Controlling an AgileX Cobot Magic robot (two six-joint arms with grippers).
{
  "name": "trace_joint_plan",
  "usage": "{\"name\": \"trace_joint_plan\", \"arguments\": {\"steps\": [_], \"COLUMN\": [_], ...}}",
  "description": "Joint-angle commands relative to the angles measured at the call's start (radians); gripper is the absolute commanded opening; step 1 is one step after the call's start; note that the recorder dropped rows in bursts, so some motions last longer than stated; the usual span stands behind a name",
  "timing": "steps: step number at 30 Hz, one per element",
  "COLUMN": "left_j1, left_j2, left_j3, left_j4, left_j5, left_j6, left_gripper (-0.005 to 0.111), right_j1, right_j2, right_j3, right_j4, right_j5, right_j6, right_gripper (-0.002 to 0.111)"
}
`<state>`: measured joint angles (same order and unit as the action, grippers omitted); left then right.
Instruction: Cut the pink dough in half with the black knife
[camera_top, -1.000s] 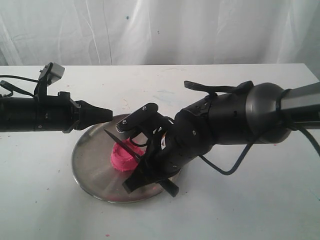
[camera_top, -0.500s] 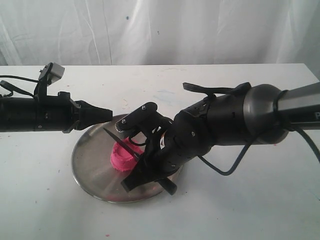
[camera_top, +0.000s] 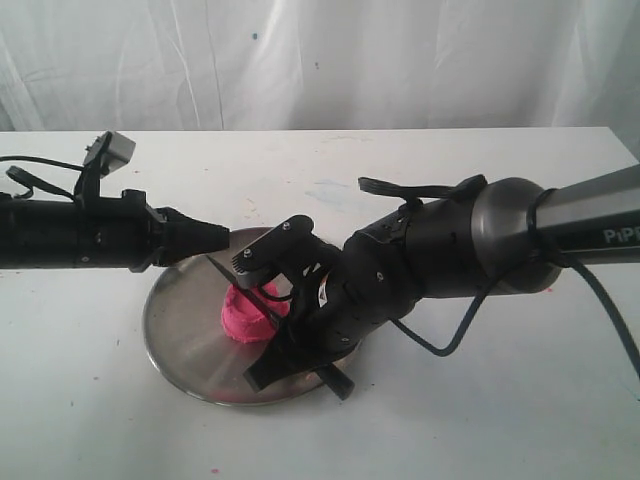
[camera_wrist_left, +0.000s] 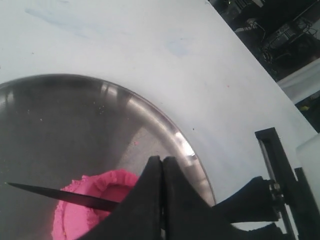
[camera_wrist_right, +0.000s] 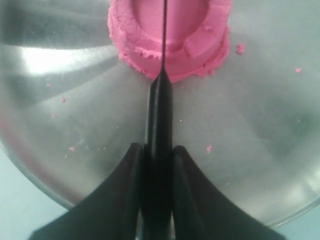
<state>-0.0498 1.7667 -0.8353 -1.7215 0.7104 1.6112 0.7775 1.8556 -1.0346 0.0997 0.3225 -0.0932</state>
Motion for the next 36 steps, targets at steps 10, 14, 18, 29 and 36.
{"name": "trace_joint_plan", "arguments": {"steps": [10,14,18,29,36], "left_j1": [-0.021,-0.021,-0.021,-0.021,-0.021], "left_j2": [0.055,0.057,0.068,0.111,0.125], "left_j3": [-0.053,-0.075,-0.075,-0.075,-0.075], "left_j4": [-0.023,-0.023,-0.023,-0.023,-0.023], "left_j5": [-0.05,-0.1,-0.122,-0.115,-0.142], "left_j6": [0.012,0.009,0.009,0.009,0.011], "left_gripper": [0.0,0.0,0.0,0.0,0.0], "right_j1": [0.002,0.002,0.002,0.002,0.002], "right_j2": [-0.001,-0.001,-0.001,-0.001,-0.001], "right_j3": [-0.002,-0.002,-0.002,-0.002,-0.002], "right_j4": [-0.003,-0.003,-0.003,-0.003,-0.003], "right_j5": [-0.008,-0.008,-0.013,-0.011,-0.011], "right_j6": [-0.001,-0.001,-0.001,-0.001,-0.001], "right_gripper": [0.0,0.0,0.0,0.0,0.0]}}
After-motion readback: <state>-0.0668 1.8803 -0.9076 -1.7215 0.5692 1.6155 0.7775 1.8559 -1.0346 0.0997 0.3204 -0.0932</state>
